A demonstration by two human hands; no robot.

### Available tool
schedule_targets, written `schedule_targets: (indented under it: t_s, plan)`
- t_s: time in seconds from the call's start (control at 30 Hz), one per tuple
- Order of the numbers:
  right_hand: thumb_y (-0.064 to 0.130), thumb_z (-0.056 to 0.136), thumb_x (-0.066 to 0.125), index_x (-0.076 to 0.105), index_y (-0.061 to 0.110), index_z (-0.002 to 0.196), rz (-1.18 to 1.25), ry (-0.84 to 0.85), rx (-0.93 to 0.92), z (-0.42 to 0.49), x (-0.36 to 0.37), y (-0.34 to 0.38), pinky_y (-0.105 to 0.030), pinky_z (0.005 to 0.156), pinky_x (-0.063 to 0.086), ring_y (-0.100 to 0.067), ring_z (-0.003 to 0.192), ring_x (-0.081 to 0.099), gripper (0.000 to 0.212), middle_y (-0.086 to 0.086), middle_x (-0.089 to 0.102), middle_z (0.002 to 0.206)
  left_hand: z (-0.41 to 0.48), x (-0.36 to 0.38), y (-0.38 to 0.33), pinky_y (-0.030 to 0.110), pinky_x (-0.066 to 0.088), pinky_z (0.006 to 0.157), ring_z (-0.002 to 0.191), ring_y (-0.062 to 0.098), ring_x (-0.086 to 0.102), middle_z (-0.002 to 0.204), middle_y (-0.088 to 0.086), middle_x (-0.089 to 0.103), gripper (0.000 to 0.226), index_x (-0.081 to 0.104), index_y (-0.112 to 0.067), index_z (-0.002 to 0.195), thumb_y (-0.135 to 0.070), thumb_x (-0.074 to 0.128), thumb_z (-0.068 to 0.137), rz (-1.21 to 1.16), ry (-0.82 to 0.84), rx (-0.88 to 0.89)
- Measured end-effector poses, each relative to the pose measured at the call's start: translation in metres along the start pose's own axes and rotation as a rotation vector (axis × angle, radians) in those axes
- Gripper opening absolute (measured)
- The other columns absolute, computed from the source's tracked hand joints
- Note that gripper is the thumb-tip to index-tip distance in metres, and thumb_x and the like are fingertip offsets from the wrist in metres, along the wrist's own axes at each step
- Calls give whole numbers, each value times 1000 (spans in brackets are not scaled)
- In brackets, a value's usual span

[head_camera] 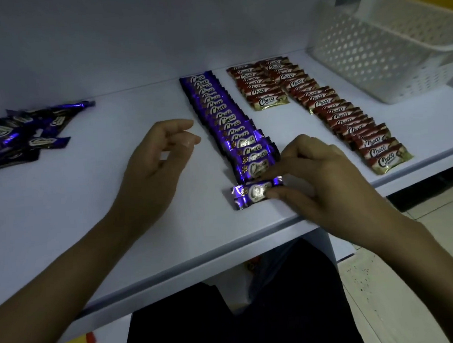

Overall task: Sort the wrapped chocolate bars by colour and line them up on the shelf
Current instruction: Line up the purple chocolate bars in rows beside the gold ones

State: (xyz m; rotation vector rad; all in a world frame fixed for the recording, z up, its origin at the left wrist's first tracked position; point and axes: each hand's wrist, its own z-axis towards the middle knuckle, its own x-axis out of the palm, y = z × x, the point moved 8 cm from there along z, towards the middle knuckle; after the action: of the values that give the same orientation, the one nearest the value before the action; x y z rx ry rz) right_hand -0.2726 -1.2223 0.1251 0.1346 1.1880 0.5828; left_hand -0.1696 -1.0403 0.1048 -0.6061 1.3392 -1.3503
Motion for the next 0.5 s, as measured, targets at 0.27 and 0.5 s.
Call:
schedule_targets:
  t_s: [0.27,0.5]
  plan:
    - [46,82,55,70,18,104,7,-56,14,4,-9,-19,-45,69,50,-16,90,56,39,3,55,97,-6,10,-9,2,34,83,95,-6,52,101,-24,57,29,59,-32,104,-48,48,82,397,59,176]
    - [31,81,65,70,19,104,193,-123,98,4,-15,-27,-18,68,46,-5,81,54,26,6,60,93,-23,31,-29,41,51,77,86,28,66,98,9,70,63,68,-5,110,-53,29,97,844,153,388]
